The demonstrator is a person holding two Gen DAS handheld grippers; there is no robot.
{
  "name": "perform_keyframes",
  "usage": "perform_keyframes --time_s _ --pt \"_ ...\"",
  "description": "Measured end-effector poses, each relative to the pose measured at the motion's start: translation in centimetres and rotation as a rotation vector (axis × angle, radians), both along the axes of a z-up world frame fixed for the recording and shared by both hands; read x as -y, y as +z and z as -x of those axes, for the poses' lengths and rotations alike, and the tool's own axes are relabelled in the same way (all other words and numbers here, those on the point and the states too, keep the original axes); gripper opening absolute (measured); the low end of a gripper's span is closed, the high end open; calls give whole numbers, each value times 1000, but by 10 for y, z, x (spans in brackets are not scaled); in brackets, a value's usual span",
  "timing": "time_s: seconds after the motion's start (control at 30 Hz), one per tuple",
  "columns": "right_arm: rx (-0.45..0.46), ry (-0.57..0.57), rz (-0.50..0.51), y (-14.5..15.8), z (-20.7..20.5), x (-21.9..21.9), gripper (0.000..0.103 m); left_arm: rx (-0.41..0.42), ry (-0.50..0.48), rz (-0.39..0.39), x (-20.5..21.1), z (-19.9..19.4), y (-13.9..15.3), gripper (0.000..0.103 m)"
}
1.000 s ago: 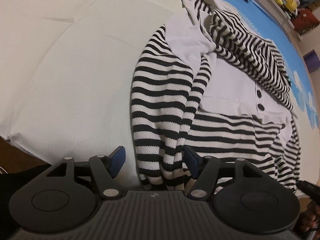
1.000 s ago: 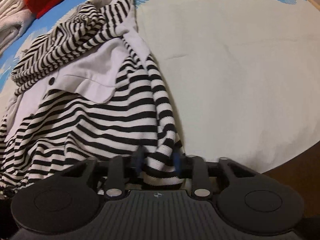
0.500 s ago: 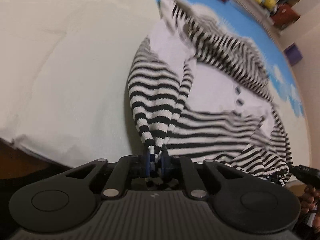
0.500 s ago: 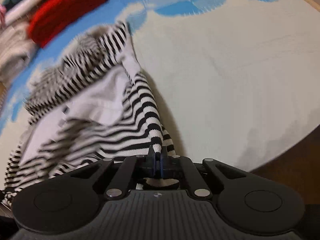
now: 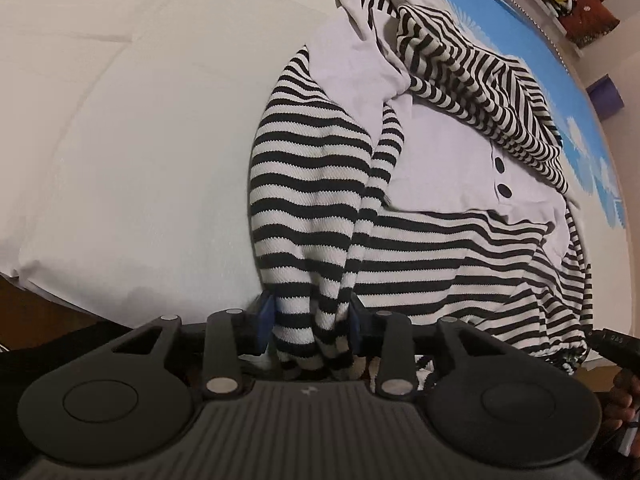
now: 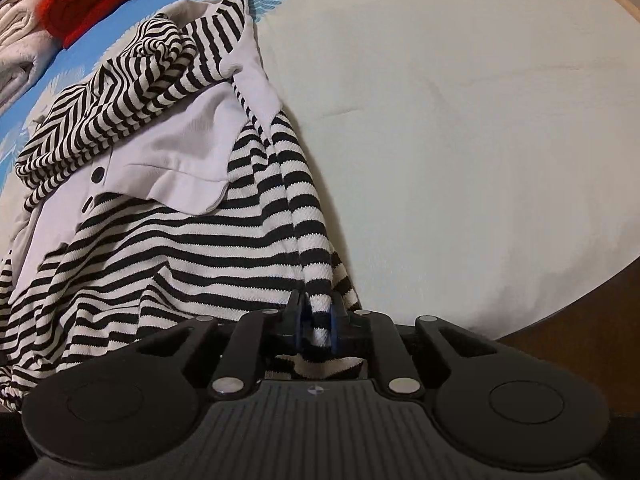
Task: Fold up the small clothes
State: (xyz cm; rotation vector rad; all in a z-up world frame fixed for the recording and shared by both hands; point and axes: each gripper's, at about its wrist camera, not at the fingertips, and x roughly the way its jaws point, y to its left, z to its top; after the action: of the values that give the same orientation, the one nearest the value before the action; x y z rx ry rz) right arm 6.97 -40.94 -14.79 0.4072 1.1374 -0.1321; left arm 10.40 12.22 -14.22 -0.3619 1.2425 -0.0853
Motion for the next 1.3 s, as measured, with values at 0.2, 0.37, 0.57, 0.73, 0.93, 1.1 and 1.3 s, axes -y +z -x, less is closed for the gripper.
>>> perform_keyframes --time_s 0.2,0.37,0.57,0.73,0.93,1.1,1.3 --pt "1 21 17 -1 -1 -4 13 3 -10 -14 1 0 -1 34" --pt "11 30 13 0 0 -3 6 18 -37 -25 6 3 0 15" --pt "74 14 -23 13 5 1 4 77 -35 -5 2 9 14 8" --pt "216 3 -100 50 20 8 3 173 -63 12 0 23 57 7" --pt "337 10 -186 106 61 28 2 239 -128 21 -2 64 123 7" --pt "429 64 -241 160 111 44 2 297 -133 97 -19 97 166 7" --pt "445 101 -245 179 80 49 2 266 -111 117 -30 22 158 7"
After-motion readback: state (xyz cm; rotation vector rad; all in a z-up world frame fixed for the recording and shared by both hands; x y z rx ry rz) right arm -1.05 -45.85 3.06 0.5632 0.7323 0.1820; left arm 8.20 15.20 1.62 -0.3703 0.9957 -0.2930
